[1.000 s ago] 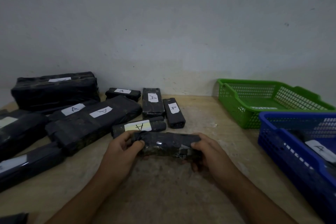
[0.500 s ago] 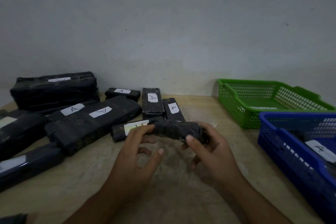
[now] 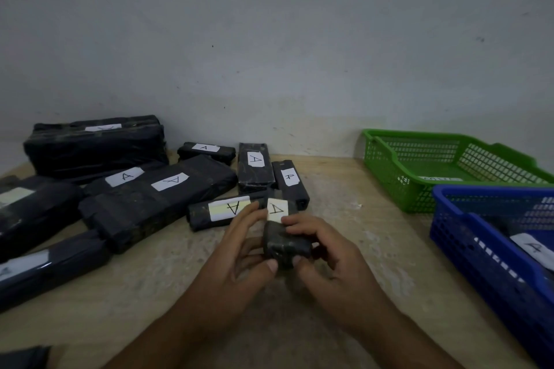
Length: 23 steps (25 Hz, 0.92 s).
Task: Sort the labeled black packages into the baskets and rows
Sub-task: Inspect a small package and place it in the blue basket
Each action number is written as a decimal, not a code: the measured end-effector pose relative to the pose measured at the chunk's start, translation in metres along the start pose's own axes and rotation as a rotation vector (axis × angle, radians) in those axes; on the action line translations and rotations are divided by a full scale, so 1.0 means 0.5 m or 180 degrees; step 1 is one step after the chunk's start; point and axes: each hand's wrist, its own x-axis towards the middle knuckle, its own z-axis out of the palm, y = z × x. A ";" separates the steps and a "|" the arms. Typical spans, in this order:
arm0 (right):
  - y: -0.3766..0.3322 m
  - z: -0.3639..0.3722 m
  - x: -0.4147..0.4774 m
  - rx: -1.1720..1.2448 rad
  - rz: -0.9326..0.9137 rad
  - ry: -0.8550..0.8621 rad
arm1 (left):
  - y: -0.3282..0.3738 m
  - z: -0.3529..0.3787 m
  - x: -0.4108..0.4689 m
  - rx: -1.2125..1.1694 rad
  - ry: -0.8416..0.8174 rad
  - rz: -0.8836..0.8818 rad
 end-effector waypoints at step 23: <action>0.007 0.015 -0.001 -0.0257 -0.0168 -0.0034 | 0.006 0.005 0.009 0.0522 0.0418 0.0185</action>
